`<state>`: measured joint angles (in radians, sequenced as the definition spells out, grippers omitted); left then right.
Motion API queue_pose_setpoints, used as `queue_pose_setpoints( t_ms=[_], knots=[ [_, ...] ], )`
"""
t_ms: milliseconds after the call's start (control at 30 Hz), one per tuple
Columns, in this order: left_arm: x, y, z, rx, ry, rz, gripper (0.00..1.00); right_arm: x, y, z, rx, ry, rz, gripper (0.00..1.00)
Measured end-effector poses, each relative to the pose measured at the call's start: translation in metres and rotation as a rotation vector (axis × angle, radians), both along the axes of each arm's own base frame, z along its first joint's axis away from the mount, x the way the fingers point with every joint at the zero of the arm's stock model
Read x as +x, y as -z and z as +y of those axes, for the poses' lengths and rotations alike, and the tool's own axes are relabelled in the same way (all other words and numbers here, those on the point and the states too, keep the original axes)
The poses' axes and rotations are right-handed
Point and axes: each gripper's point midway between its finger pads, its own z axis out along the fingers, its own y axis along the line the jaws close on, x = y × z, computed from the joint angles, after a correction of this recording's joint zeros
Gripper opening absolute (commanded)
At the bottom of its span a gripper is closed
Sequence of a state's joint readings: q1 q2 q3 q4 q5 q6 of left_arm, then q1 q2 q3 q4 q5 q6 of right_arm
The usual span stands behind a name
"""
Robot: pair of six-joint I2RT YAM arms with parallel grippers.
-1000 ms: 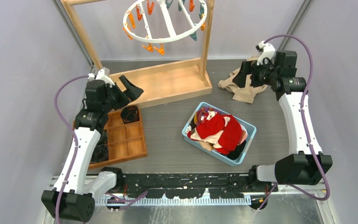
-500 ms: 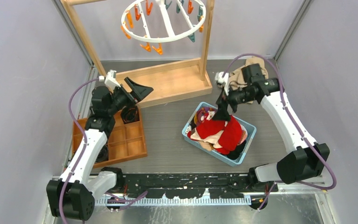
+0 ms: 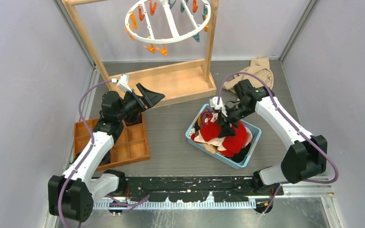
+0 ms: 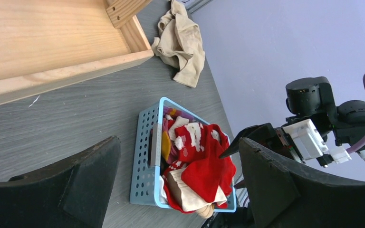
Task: Clip the socks to the hanger
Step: Pick up the sock from the bin.
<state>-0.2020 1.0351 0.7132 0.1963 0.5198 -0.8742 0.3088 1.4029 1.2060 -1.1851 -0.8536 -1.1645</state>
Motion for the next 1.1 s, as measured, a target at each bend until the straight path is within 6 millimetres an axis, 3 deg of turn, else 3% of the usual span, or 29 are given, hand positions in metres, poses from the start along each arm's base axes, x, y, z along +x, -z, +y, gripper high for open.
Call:
queue_pose_setpoints(
  t_ms=[233,500,1000,1100],
  knots=[
    [0.001,-0.004,0.000,-0.005,0.000,-0.037,0.94,0.007,0.014,0.010,-0.019,-0.045,-0.009,0.66],
    [-0.007,0.007,0.003,-0.003,-0.012,-0.037,0.95,0.017,0.013,0.015,-0.008,-0.063,-0.032,0.65],
    [-0.006,0.004,0.004,0.007,-0.011,-0.072,0.91,0.036,0.036,0.015,-0.063,-0.054,-0.035,0.55],
    [-0.006,0.002,0.003,0.005,-0.009,-0.081,0.90,0.035,0.036,0.015,-0.067,-0.057,-0.035,0.47]
  ],
)
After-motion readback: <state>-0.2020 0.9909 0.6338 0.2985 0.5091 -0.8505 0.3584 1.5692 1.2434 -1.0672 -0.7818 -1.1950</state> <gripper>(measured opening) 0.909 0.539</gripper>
